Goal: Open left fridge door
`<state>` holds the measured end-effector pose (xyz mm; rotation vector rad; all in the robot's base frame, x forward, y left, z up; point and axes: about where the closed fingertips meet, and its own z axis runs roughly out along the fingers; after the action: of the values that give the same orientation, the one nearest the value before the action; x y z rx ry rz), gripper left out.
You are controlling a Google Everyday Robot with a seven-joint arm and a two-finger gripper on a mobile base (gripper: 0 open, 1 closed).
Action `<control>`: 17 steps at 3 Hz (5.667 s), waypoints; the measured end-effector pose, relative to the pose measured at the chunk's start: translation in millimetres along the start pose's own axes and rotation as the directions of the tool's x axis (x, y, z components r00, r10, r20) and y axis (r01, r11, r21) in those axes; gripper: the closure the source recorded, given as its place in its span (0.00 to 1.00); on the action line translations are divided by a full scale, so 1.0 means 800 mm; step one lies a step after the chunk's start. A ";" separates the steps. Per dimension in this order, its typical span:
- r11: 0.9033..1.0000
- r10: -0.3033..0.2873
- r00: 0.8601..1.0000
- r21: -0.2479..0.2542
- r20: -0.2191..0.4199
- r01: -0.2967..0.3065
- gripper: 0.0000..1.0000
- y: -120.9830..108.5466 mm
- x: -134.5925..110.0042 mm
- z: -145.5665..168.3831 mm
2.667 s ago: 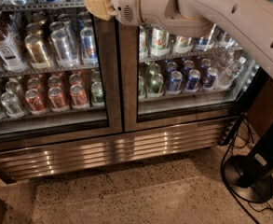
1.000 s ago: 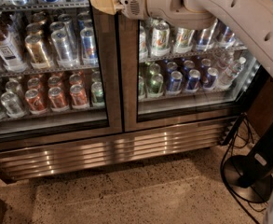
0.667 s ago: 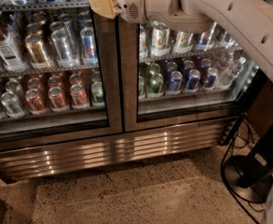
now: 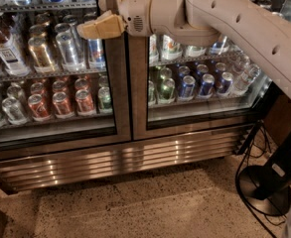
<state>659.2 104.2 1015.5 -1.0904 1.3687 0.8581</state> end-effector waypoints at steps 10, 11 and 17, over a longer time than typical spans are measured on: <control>0.971 -0.122 0.992 0.206 -0.022 0.124 0.62 0.122 0.061 0.025; 0.971 -0.122 0.992 0.206 -0.022 0.124 0.39 0.122 0.061 0.025; 0.817 -0.245 0.963 0.512 -0.112 0.267 0.00 0.031 0.001 -0.034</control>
Offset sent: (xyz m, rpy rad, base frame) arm -0.0695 0.0330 -0.0931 0.0870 0.0627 0.1415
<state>627.4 85.9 1015.4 -0.8343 1.3424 0.2327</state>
